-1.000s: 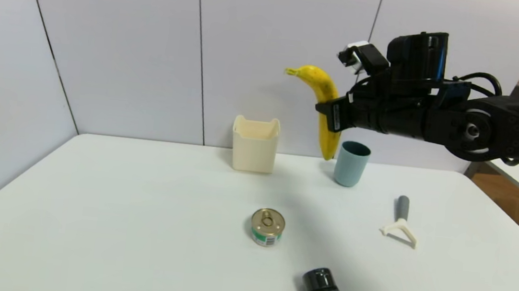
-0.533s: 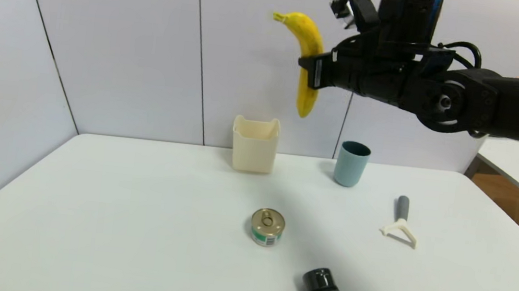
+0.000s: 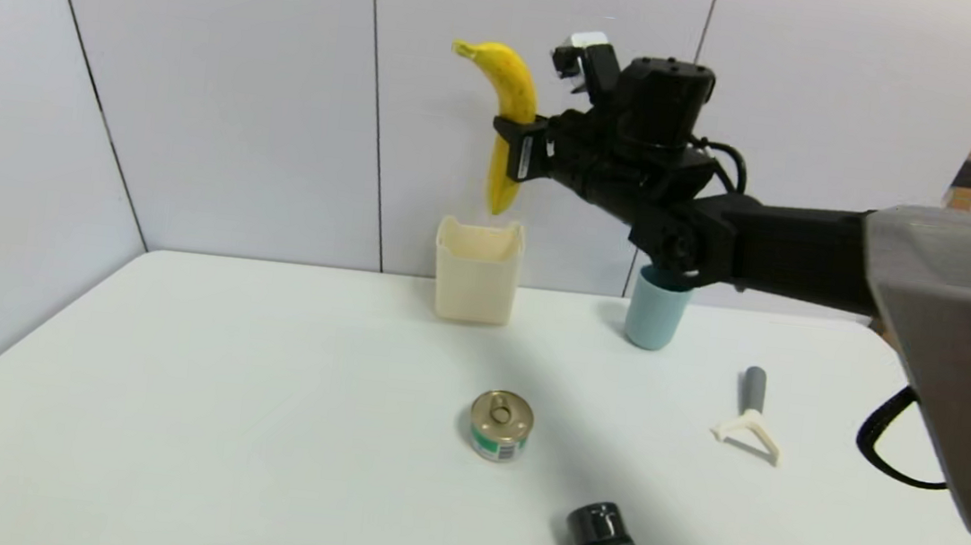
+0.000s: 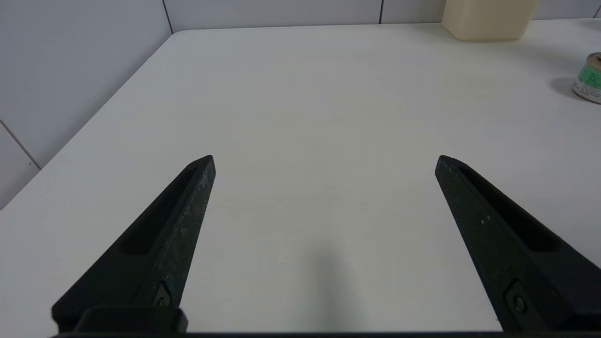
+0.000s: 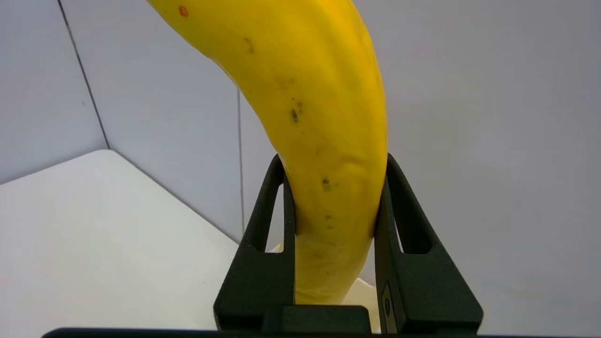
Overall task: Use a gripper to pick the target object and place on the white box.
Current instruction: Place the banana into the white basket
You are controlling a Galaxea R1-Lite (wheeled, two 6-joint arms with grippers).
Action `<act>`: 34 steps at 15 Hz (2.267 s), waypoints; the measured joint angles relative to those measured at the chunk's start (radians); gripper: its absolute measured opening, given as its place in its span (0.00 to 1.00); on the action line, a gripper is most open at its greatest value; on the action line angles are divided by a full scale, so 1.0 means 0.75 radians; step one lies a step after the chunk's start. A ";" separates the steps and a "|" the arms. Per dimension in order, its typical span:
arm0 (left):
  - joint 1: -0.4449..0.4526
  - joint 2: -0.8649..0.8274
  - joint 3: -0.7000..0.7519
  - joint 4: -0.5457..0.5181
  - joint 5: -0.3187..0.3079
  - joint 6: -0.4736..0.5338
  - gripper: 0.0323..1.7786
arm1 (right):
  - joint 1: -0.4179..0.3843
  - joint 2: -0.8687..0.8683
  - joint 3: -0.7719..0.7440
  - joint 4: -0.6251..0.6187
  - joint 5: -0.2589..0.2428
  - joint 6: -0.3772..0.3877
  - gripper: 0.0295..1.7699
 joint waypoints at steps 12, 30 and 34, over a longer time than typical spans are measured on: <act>0.000 0.000 0.000 0.000 0.001 0.001 0.95 | -0.052 0.236 -0.003 -0.304 0.058 0.000 0.25; 0.001 0.000 0.000 0.000 0.001 0.000 0.95 | -0.045 0.264 -0.009 -0.336 0.067 -0.007 0.76; 0.001 0.000 0.000 0.000 0.001 0.000 0.95 | -0.035 0.239 -0.009 -0.348 0.068 -0.015 0.84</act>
